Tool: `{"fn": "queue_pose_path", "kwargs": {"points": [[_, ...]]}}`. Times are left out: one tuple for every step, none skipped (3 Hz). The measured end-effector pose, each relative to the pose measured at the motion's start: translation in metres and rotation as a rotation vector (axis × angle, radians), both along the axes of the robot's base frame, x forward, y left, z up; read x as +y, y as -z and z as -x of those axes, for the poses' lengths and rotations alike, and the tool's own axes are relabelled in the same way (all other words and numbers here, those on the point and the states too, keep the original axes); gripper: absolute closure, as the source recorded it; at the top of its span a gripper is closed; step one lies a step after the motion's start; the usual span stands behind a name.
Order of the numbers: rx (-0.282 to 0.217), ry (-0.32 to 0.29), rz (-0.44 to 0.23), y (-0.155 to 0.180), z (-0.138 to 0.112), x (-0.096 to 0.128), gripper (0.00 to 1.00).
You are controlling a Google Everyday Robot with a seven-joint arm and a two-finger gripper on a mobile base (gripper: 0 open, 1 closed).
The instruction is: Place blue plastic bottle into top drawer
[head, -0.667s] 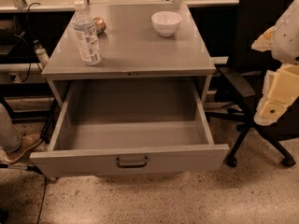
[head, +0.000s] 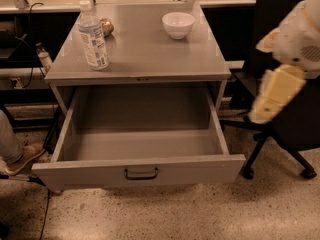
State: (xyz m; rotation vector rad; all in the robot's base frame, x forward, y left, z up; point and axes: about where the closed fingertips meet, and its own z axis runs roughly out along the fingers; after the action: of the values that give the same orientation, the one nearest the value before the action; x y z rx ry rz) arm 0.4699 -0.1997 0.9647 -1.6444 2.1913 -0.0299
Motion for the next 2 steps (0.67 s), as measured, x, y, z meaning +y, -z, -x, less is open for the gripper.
{"fn": "queue_pose_path", "kwargs": {"points": [[-0.069, 0.012, -0.041, -0.0019, -0.0239, 0.007, 0.0], [-0.069, 0.012, -0.04, -0.0023, -0.0237, 0.0071, 0.0]]}}
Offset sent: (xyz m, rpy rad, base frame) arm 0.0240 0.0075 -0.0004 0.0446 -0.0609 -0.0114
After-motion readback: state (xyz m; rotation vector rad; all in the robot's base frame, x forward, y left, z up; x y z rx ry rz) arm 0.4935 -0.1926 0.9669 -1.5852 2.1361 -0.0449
